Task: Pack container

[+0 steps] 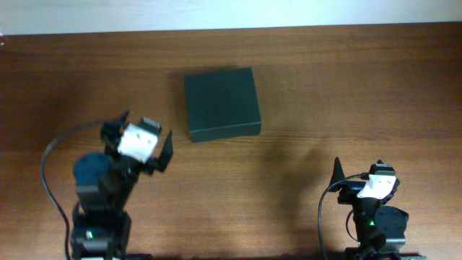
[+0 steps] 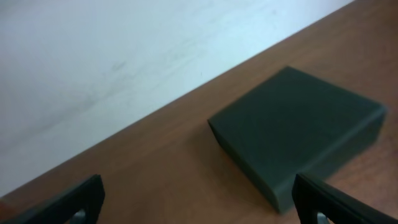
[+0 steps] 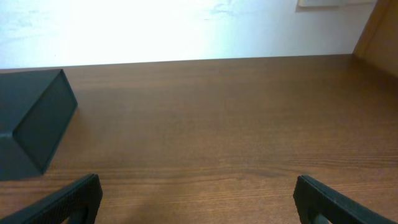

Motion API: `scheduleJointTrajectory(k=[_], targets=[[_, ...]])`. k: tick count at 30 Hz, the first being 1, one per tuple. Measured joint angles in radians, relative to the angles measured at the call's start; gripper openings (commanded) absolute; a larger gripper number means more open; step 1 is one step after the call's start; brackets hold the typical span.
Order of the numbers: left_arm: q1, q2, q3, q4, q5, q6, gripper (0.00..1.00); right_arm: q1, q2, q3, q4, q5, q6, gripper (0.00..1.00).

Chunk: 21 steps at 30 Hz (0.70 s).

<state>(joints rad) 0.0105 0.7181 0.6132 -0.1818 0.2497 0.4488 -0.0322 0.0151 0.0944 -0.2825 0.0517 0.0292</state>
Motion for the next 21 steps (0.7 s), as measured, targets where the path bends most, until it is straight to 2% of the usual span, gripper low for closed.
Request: scheduleJointTrajectory(k=[9, 21], targets=[[0.0, -0.272, -0.29, 0.026, 0.0, 0.0, 0.99, 0.0, 0.0, 0.0, 0.0, 0.0, 0.0, 0.99], [0.0, -0.542, -0.484, 0.021, 0.0, 0.0, 0.99, 0.0, 0.0, 0.0, 0.0, 0.0, 0.0, 0.99]])
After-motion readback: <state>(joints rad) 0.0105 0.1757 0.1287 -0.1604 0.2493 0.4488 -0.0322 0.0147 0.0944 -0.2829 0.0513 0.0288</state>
